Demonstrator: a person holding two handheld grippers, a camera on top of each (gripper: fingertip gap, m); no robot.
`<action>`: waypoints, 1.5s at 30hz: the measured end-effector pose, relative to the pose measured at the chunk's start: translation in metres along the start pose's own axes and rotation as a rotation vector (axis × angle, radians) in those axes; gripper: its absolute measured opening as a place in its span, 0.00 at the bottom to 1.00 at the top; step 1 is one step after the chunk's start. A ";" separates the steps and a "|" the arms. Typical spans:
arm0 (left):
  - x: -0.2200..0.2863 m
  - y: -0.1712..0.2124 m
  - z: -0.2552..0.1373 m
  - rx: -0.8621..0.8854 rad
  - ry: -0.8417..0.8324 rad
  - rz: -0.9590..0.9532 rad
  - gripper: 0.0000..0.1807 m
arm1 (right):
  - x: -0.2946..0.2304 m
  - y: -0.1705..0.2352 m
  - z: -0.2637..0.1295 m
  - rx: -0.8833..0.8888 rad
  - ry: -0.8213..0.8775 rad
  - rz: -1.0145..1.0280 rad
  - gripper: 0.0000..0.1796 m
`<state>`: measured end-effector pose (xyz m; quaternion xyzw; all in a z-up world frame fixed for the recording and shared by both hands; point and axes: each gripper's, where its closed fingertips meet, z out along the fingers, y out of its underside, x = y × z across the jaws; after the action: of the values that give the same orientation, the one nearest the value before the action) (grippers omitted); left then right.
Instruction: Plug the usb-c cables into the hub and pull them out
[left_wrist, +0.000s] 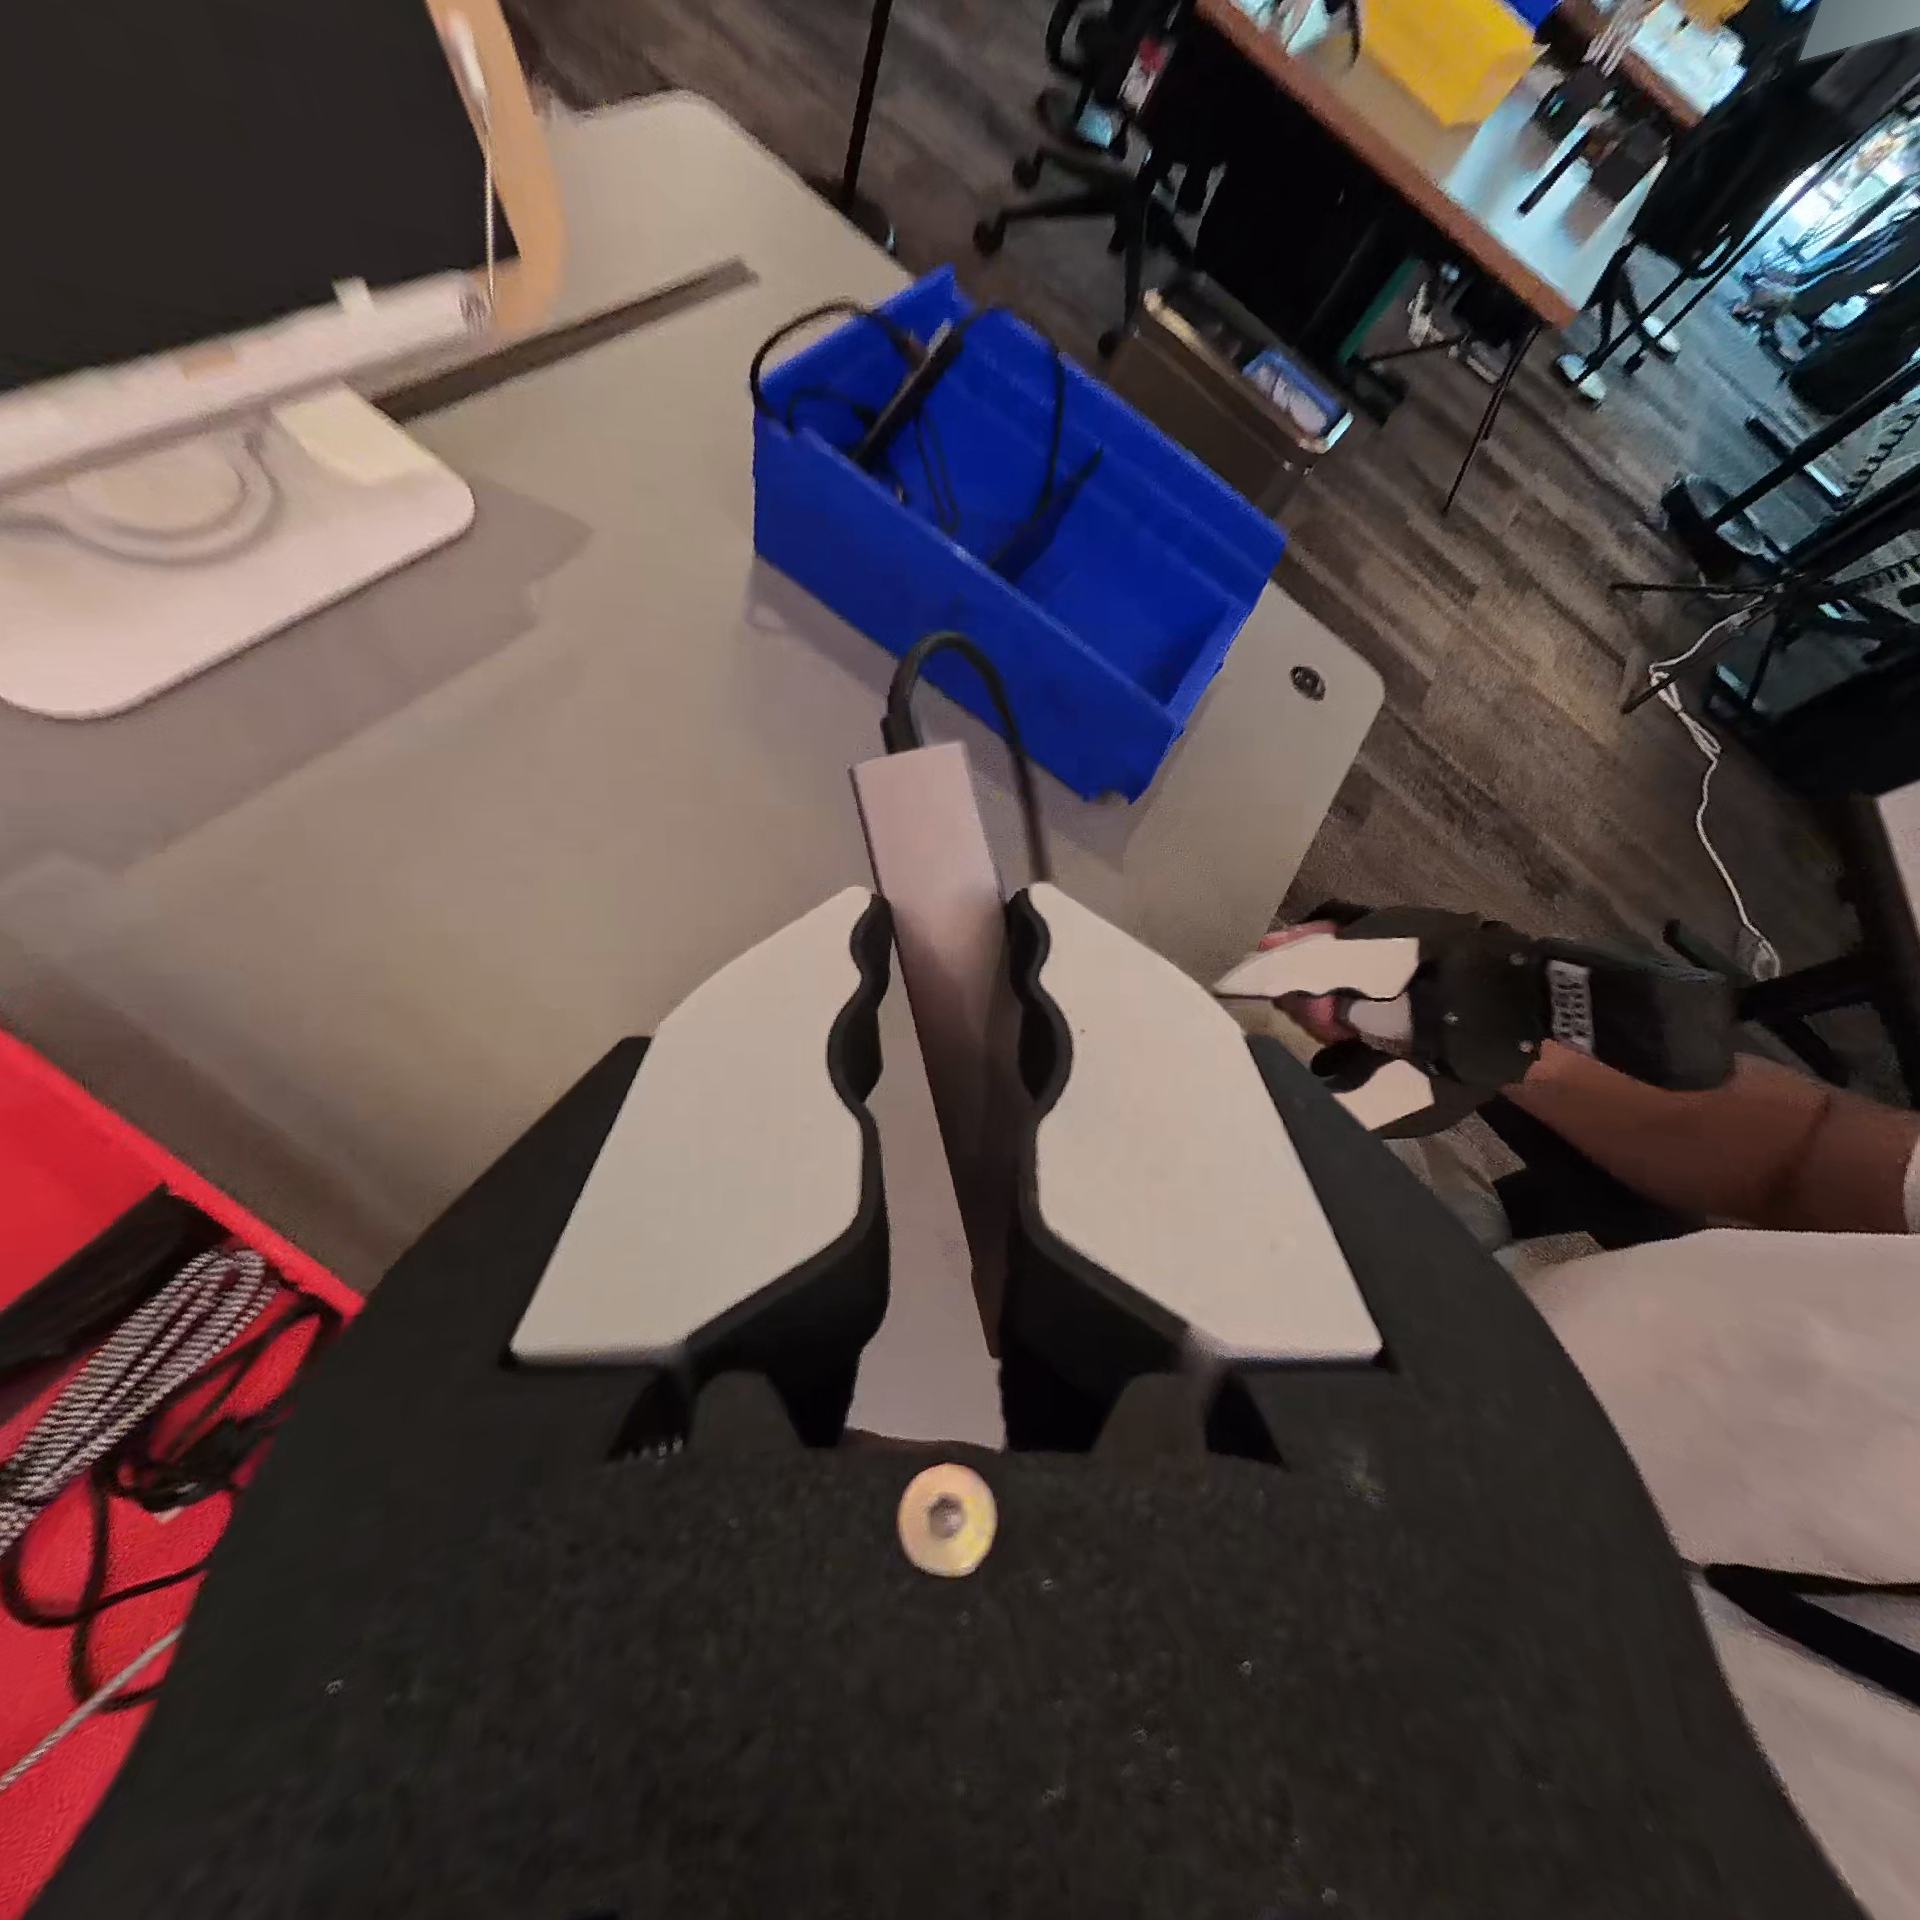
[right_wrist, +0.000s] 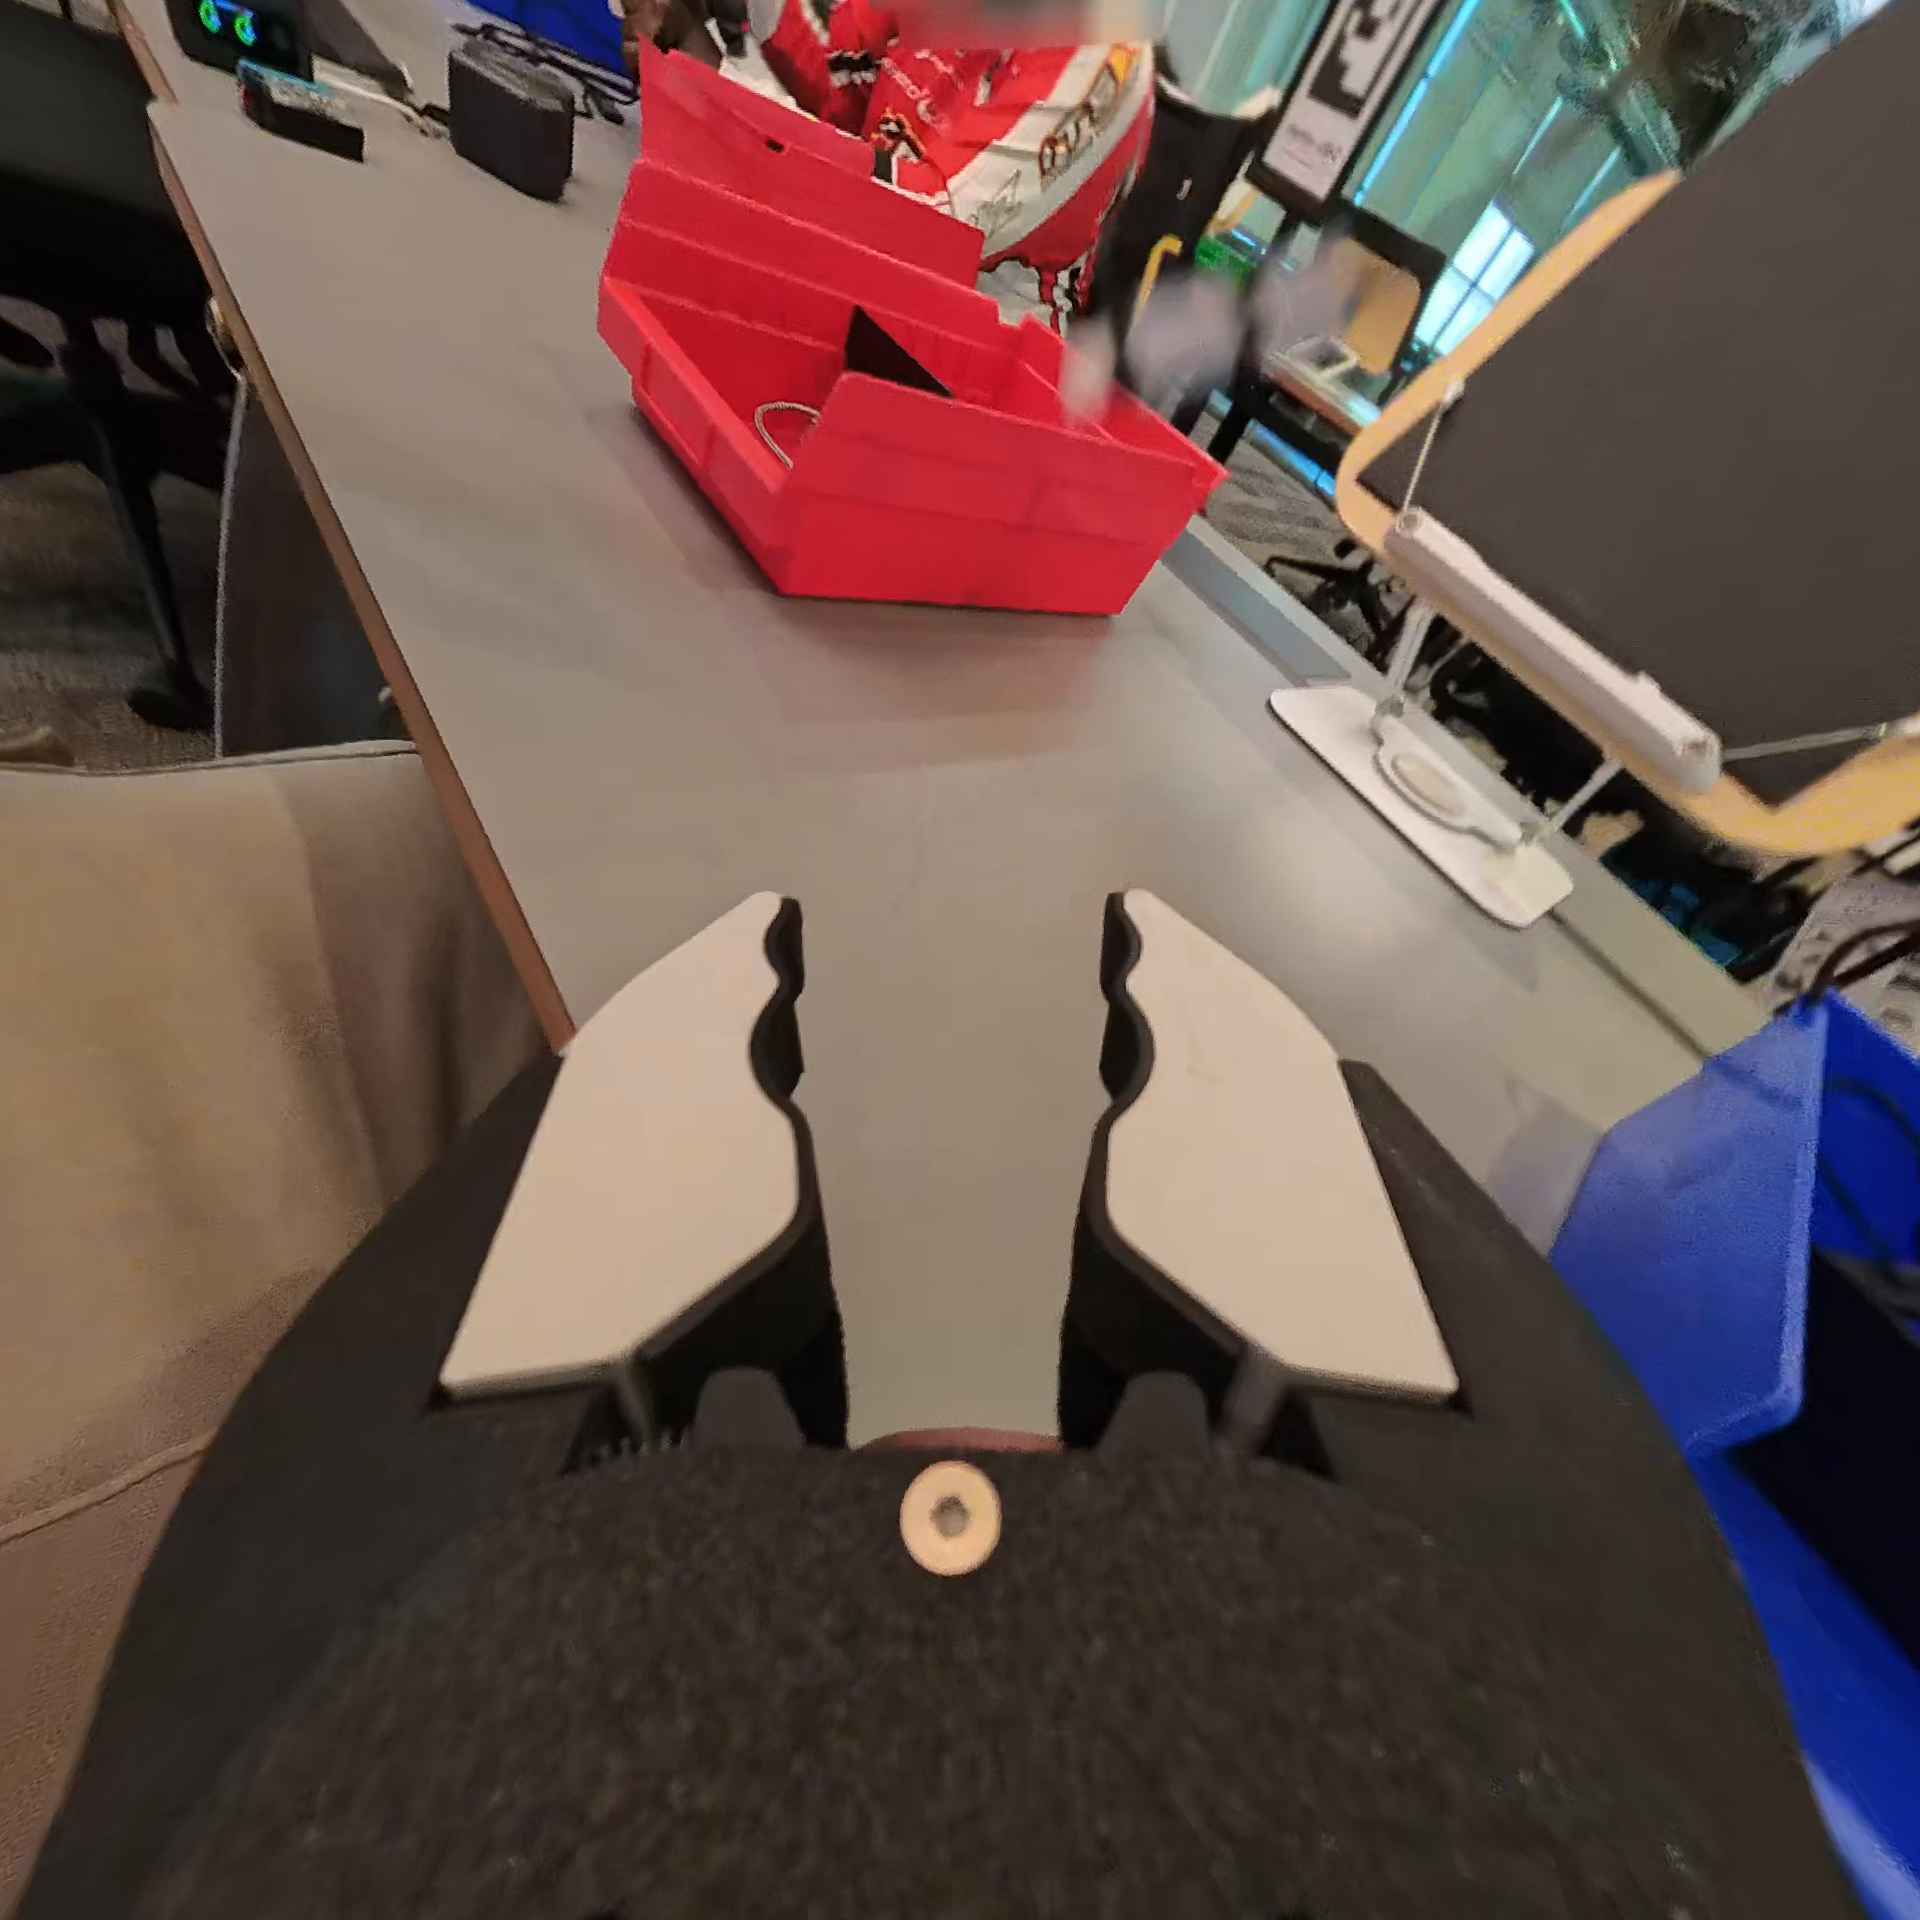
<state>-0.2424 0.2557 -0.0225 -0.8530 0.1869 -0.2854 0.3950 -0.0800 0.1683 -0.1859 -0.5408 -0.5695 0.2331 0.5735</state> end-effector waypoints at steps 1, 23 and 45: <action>-0.002 0.010 0.011 -0.033 0.017 -0.015 0.12 | 0.000 -0.005 0.004 -0.005 -0.007 -0.032 0.29; 0.034 0.108 0.098 -0.177 0.079 -0.034 0.16 | 0.058 -0.006 0.104 -0.121 0.047 -0.472 0.05; 0.021 0.129 0.086 0.266 -0.089 0.093 0.30 | 0.049 0.016 0.121 -0.009 0.044 -0.323 0.05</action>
<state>-0.1843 0.2133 -0.1612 -0.7954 0.1687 -0.2508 0.5253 -0.1720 0.2599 -0.2085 -0.4496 -0.6373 0.1234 0.6136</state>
